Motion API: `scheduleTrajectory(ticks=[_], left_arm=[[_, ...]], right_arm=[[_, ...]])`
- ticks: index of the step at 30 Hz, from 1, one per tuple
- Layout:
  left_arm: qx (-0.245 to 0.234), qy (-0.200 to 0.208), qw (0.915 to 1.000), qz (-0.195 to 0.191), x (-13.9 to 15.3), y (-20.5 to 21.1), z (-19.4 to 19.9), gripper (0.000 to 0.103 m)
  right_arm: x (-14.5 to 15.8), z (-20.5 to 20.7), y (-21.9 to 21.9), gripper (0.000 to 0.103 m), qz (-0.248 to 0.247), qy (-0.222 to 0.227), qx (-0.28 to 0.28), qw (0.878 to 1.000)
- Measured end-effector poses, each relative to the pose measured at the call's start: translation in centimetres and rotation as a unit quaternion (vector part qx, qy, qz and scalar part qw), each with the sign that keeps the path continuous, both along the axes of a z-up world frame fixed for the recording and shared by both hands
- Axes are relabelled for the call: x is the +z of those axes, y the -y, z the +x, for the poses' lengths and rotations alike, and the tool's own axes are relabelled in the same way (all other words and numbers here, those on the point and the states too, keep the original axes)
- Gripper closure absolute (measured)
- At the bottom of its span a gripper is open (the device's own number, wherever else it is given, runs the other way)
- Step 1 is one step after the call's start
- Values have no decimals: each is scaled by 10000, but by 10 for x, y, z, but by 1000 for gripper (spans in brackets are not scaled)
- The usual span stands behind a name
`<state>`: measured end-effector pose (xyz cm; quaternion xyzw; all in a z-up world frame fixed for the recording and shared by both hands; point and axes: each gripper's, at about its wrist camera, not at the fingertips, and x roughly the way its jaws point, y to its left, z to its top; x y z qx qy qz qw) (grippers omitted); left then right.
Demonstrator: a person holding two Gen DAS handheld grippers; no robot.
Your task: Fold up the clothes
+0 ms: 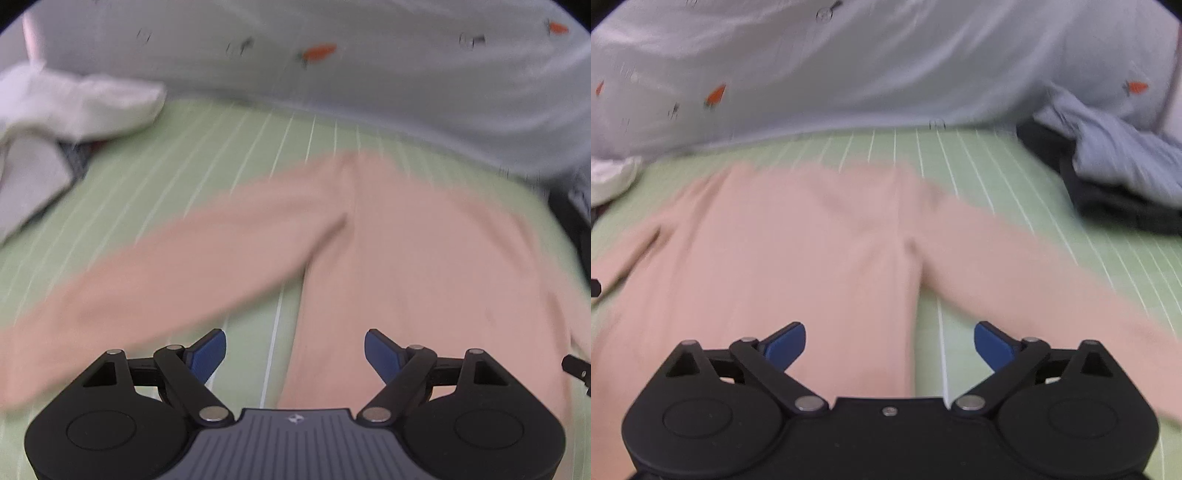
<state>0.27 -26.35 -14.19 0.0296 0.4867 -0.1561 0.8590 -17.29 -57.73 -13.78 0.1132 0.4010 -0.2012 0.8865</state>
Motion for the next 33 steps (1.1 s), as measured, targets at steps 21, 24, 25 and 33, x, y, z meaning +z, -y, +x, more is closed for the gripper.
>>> scheduleTrajectory(ticks=[21, 24, 25, 33], left_arm=[[-309, -241, 9988, 303, -16, -50, -107, 86], [-267, -242, 9988, 332, -14, -56, -109, 83], [-217, -229, 9990, 317, -12, -60, -109, 83], [1024, 26, 9943, 286, 7, -125, -79, 33]], right_arm=[[-12, -79, -37, 98, 461, -146, -303, 9984], [-9, -74, -41, 96, 341, -268, -364, 9984], [-8, -71, -44, 95, 216, -338, -362, 9985], [4, -46, -69, 34, -316, -286, -394, 9983]])
